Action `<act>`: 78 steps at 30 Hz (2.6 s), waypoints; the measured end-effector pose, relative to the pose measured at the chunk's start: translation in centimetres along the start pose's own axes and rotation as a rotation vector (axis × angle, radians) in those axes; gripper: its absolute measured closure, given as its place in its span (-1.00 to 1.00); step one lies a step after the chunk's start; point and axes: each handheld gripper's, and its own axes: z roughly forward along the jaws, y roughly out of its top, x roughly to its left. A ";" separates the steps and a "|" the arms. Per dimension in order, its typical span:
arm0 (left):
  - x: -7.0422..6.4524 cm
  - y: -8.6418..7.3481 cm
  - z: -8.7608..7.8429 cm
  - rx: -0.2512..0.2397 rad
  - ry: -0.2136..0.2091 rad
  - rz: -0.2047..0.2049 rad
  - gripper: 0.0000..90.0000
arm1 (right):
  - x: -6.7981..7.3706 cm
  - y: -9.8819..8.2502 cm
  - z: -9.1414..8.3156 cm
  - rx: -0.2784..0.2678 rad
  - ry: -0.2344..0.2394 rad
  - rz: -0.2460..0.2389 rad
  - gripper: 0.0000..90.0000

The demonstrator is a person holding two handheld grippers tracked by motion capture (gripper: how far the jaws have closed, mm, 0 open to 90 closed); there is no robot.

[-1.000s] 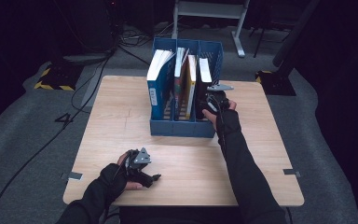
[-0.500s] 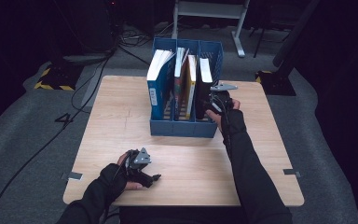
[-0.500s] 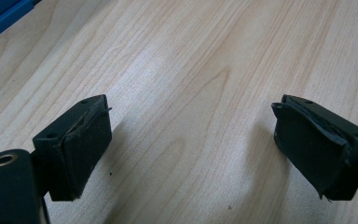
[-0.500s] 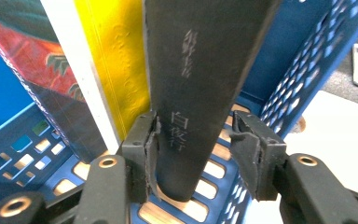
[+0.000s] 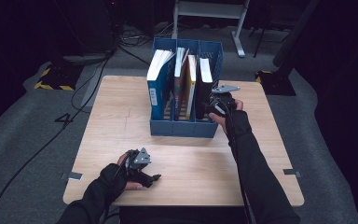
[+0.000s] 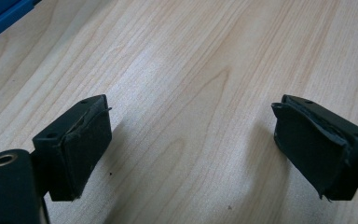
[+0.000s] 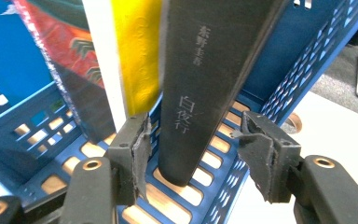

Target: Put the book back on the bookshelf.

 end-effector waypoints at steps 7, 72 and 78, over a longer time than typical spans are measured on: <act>0.0 0.0 0.0 0.000 0.000 0.000 -0.75 | 0.4 0.0 -1.1 0.034 0.010 -0.062 -0.17; -0.1 0.1 0.1 -0.003 0.006 -0.009 -0.75 | 0.1 -11.6 -10.4 0.110 0.022 -0.233 -0.38; -0.1 0.1 0.1 -0.003 0.006 -0.009 -0.75 | 0.1 -13.3 -11.0 0.128 0.019 -0.244 -0.39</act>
